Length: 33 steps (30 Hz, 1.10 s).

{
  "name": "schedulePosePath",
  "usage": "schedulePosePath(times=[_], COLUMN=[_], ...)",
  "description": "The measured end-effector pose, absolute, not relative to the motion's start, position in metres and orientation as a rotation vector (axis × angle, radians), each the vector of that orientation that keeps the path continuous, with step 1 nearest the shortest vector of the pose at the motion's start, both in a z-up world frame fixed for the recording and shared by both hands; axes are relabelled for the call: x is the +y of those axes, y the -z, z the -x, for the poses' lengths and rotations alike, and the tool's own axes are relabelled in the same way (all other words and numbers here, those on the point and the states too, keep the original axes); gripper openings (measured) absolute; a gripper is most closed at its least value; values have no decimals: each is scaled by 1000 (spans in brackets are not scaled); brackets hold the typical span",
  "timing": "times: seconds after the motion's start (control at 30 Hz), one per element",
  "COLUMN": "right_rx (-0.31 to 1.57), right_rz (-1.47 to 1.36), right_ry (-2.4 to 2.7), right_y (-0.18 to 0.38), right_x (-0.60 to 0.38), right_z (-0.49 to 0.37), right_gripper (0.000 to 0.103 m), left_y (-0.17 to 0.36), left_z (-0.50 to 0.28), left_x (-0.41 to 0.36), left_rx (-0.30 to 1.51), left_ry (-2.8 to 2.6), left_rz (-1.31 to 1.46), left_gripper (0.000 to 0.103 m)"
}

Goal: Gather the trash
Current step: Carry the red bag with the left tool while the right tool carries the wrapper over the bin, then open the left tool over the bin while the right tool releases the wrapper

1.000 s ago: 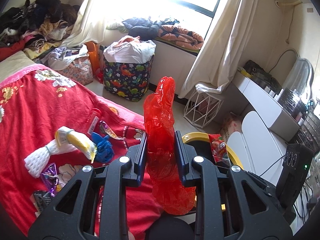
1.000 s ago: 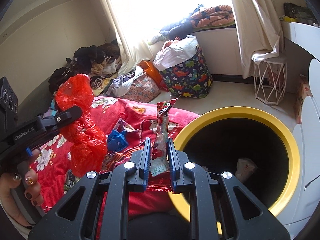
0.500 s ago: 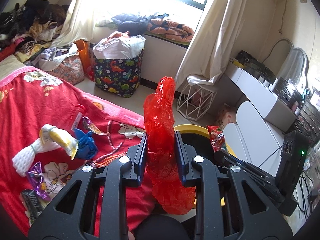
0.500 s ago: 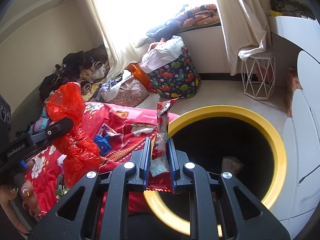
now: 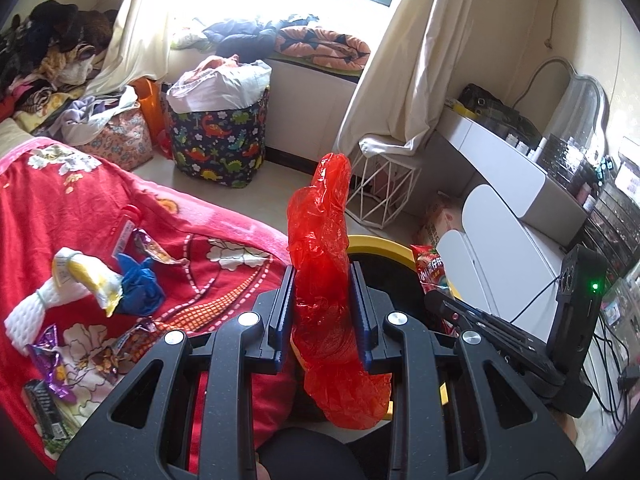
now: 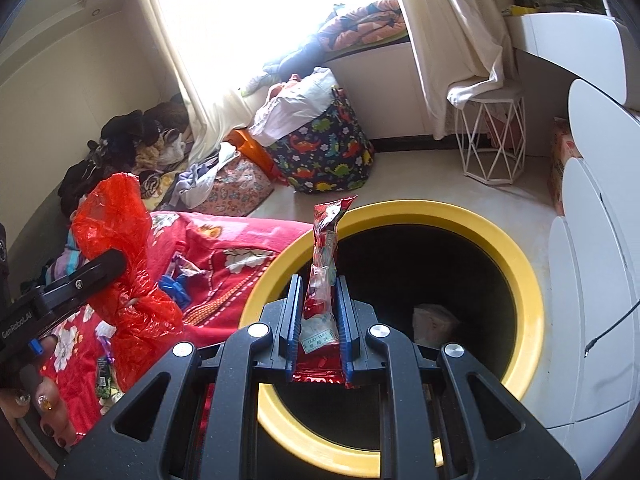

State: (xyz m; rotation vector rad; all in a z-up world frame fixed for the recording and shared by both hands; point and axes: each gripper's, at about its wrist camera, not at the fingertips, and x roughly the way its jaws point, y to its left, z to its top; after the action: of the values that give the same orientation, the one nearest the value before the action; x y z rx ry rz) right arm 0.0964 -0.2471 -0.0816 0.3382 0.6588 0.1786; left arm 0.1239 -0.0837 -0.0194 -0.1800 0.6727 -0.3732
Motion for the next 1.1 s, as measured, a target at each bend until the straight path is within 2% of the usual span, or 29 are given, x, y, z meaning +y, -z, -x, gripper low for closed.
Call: schedulePosePath(times=[1.1], right_rx=[698], right_rz=[-382], right_ry=[-75], right_y=[101], right_x=[-280], right_z=[-99], right_gripper=[18], left_y=[49], left_z=[-173], left_x=[-136], left_rx=[753], left_ry=[441], left_rz=[164], left_gripper=[20])
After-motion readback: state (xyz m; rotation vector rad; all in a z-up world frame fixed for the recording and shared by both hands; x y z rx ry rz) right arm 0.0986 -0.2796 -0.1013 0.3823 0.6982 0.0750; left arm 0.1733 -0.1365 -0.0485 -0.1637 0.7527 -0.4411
